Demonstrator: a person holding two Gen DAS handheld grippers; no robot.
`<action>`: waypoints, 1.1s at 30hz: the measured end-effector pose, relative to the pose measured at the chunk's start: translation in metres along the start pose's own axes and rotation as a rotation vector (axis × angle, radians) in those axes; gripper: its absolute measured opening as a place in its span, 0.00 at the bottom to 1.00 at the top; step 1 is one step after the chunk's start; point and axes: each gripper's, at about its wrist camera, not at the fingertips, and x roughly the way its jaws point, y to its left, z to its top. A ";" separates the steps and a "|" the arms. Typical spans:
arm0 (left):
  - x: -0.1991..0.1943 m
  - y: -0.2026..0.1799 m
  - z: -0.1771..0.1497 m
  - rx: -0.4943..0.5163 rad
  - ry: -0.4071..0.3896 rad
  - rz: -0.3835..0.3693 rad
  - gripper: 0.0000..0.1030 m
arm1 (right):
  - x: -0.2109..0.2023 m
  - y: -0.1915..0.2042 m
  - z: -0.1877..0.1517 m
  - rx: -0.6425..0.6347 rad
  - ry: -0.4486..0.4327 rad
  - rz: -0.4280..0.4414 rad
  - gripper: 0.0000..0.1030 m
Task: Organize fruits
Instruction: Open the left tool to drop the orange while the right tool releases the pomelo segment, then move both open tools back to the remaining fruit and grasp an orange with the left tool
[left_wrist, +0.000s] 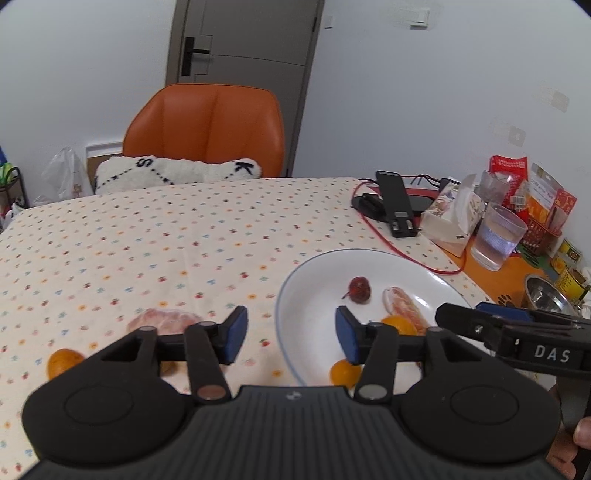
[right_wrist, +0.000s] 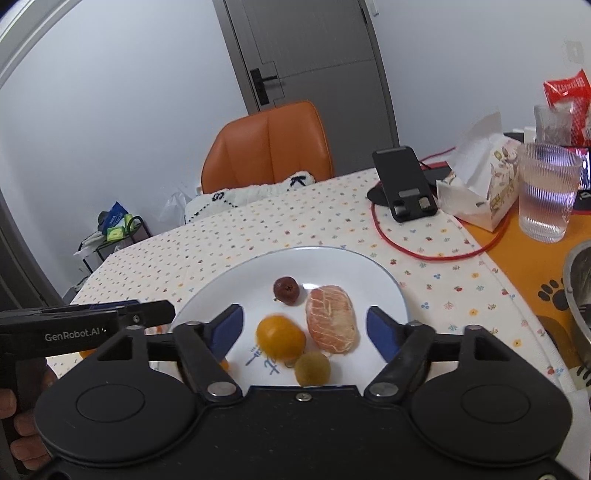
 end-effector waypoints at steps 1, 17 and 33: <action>-0.002 0.002 -0.001 -0.002 0.001 0.009 0.59 | -0.001 0.002 0.000 -0.001 -0.004 0.001 0.80; -0.046 0.054 -0.009 -0.089 0.001 0.134 0.87 | -0.011 0.024 -0.001 0.058 -0.057 -0.007 1.00; -0.072 0.097 -0.021 -0.144 0.005 0.190 0.88 | -0.012 0.069 -0.005 -0.038 -0.050 0.083 1.00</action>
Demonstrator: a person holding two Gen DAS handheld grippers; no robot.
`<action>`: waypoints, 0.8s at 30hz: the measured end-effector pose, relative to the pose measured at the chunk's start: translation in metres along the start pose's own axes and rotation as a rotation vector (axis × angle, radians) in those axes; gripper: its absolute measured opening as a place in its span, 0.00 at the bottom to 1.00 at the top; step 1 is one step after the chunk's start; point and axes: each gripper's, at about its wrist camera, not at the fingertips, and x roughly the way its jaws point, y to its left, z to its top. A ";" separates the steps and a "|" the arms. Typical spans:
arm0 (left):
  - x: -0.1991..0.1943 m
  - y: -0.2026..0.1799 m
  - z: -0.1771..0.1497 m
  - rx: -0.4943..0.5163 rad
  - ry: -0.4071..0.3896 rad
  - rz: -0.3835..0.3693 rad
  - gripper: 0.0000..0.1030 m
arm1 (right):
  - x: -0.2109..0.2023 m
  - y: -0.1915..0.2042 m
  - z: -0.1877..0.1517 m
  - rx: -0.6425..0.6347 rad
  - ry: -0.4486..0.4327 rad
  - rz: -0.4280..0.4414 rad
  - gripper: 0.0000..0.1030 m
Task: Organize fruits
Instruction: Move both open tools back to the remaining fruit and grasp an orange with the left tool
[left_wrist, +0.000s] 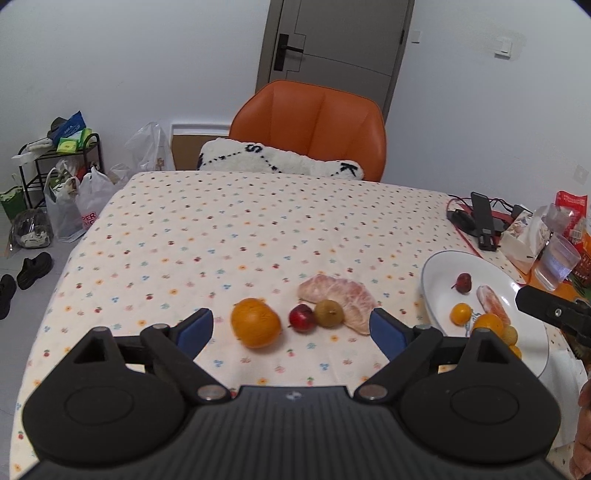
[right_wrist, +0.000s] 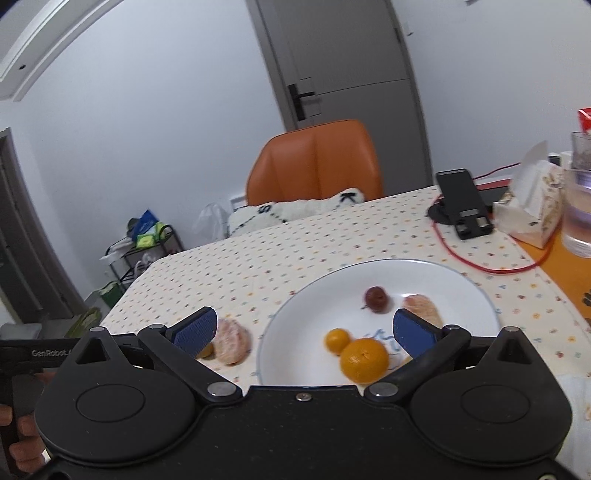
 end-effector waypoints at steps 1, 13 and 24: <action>0.000 0.002 0.000 0.002 0.000 0.002 0.88 | 0.001 0.002 0.000 -0.007 0.005 0.006 1.00; 0.001 0.019 -0.004 0.008 -0.028 0.001 0.84 | 0.020 0.035 0.000 -0.091 0.067 0.099 0.81; 0.017 0.027 -0.005 -0.010 -0.007 -0.013 0.65 | 0.040 0.052 0.000 -0.141 0.123 0.142 0.60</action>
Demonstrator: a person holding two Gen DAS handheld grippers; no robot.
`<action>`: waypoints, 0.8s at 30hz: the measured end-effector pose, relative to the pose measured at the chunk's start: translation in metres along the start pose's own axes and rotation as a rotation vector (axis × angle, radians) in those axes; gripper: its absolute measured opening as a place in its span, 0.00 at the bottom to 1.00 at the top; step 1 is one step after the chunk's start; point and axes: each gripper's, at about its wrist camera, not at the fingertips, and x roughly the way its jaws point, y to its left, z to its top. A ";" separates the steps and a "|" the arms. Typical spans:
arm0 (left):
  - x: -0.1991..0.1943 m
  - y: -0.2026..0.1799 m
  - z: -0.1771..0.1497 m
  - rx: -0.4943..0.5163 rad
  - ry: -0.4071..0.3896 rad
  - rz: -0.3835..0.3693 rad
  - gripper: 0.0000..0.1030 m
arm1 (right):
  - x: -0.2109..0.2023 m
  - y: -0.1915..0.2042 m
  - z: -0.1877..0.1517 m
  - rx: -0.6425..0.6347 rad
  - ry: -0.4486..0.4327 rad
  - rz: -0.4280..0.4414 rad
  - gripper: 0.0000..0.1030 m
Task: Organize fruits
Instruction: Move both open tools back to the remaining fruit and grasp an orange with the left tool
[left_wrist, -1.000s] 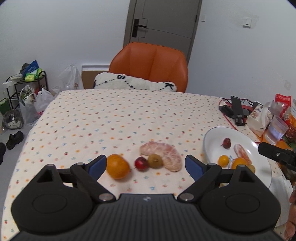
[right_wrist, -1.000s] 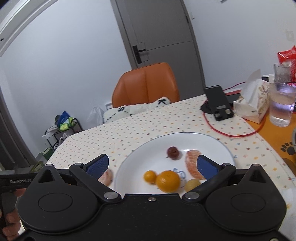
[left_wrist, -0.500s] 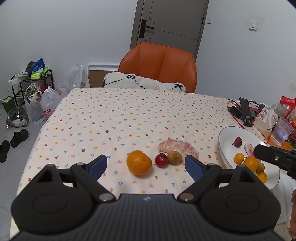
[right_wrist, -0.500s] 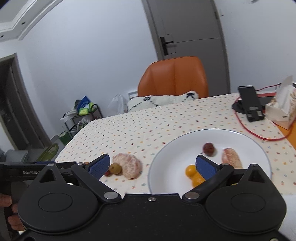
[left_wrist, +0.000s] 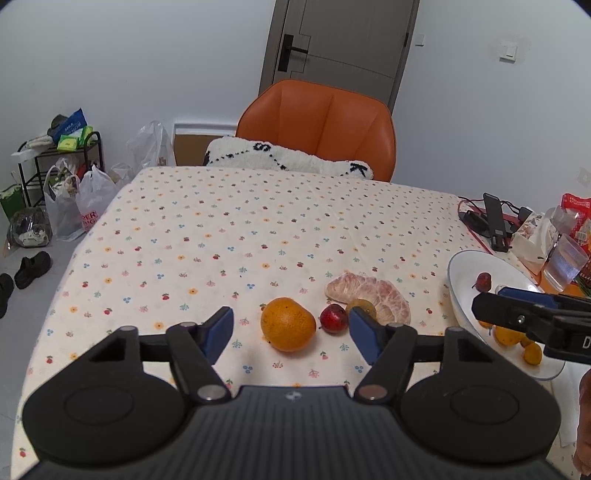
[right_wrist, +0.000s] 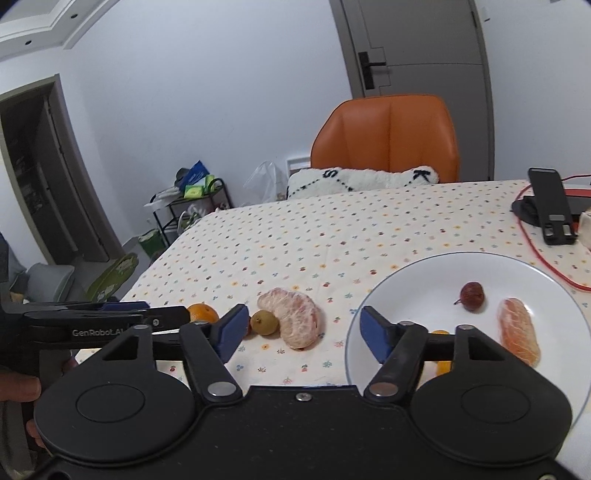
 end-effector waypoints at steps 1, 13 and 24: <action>0.002 0.000 0.000 -0.002 0.003 -0.001 0.64 | 0.002 0.001 0.000 -0.003 0.006 0.002 0.58; 0.027 0.004 -0.003 -0.017 0.041 -0.003 0.57 | 0.027 0.005 0.003 -0.034 0.057 0.016 0.55; 0.039 0.006 -0.007 -0.030 0.072 -0.017 0.37 | 0.043 0.005 0.001 -0.066 0.090 0.006 0.56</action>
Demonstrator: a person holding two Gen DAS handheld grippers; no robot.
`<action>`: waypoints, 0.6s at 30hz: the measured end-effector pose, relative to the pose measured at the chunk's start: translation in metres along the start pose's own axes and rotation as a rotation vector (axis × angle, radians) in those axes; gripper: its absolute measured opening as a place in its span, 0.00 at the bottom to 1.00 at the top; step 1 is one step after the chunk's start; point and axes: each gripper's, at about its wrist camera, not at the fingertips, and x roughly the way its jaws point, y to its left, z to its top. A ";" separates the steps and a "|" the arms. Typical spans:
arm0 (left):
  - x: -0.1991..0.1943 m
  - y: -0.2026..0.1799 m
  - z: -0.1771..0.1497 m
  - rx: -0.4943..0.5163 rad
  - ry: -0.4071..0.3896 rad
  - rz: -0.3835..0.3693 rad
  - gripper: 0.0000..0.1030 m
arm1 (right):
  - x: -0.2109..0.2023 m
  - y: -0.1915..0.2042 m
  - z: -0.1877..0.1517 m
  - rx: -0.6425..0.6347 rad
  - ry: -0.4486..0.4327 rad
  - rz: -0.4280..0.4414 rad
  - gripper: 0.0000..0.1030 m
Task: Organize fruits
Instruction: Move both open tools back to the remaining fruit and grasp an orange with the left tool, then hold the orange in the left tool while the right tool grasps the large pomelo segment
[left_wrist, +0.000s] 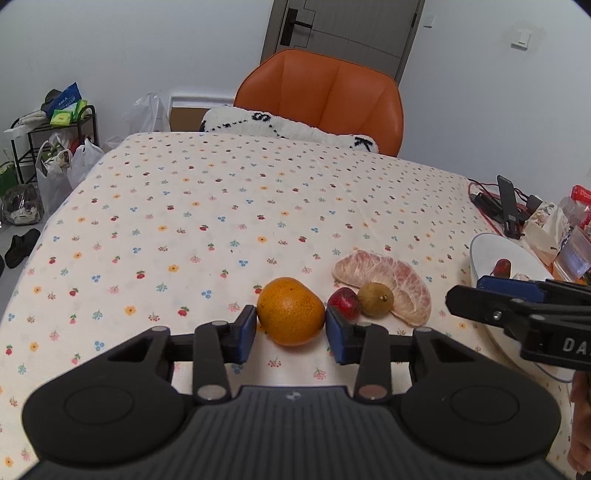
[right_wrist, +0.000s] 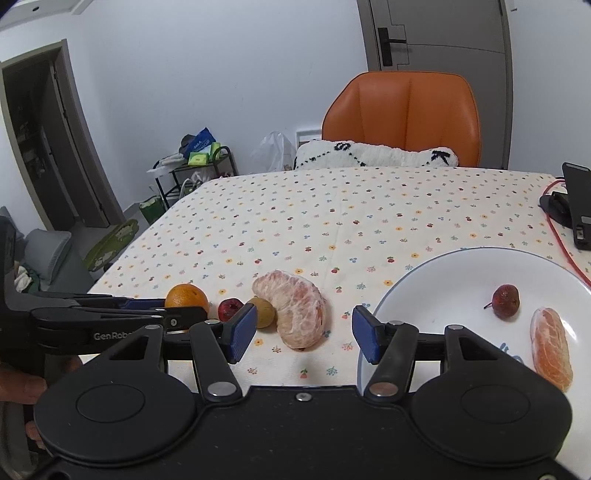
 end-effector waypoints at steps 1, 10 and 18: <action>0.000 0.001 0.000 -0.005 0.000 -0.002 0.37 | 0.002 0.000 0.000 -0.004 0.003 -0.001 0.56; -0.011 0.010 0.002 -0.016 -0.021 0.009 0.37 | 0.020 0.008 0.008 -0.094 0.042 -0.021 0.55; -0.018 0.018 0.002 -0.031 -0.029 0.021 0.37 | 0.037 0.016 0.010 -0.167 0.101 -0.039 0.55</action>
